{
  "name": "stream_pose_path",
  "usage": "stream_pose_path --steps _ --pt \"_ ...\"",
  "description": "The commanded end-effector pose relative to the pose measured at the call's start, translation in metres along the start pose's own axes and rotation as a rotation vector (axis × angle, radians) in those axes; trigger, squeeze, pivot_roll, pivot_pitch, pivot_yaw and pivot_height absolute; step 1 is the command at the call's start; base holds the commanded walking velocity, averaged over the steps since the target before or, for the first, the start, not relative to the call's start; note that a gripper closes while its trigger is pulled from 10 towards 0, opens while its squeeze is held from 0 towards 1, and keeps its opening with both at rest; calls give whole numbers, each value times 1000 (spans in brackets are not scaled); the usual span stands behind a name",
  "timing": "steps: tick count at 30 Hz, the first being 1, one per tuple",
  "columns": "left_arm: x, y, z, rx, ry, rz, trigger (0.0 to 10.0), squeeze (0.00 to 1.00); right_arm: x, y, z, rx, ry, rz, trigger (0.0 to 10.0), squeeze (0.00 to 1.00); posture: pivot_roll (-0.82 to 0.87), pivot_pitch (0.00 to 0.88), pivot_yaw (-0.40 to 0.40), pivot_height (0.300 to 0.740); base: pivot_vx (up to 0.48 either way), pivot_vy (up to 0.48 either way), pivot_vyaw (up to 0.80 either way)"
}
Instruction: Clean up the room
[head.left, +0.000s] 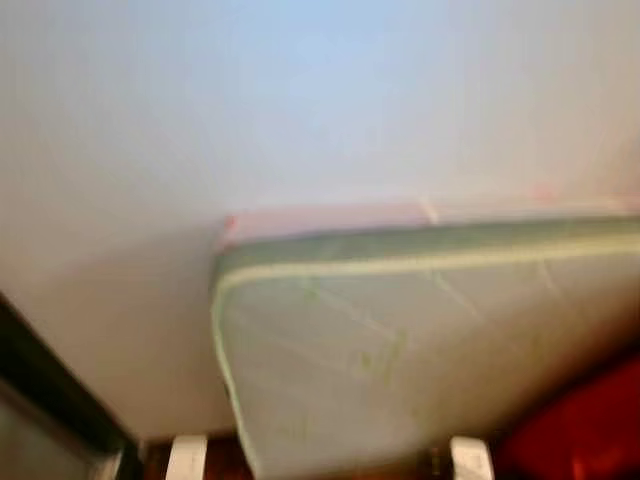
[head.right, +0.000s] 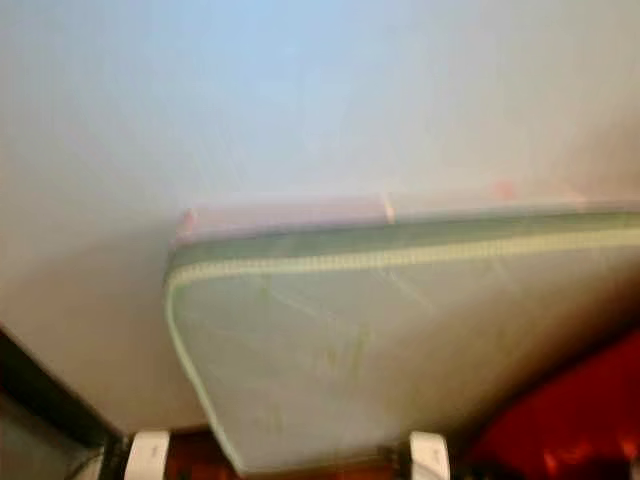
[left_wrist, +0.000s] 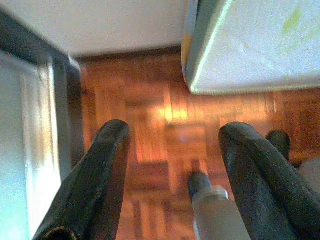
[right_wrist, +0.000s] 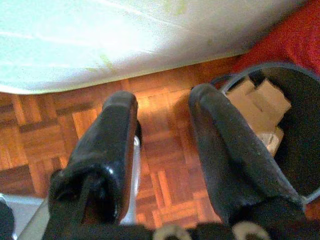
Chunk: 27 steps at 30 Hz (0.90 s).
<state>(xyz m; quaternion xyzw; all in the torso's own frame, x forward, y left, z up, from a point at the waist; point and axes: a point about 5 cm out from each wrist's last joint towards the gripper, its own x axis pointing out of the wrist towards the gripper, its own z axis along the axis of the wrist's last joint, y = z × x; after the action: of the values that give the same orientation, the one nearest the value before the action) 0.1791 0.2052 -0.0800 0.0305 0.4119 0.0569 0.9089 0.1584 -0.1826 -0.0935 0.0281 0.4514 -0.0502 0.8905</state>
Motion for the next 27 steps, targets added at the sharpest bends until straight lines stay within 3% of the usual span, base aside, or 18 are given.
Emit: stream_pose_path --steps 1,27 --pt "6 33 22 -61 57 -29 10000 0 2 -38 18 13 73 5 10000 0 9 0 -63 740 0 0 -656" --pt "7 33 26 -74 40 -31 10000 0 2 -38 21 4 74 9 10000 0 11 0 -67 740 0 0 -653"
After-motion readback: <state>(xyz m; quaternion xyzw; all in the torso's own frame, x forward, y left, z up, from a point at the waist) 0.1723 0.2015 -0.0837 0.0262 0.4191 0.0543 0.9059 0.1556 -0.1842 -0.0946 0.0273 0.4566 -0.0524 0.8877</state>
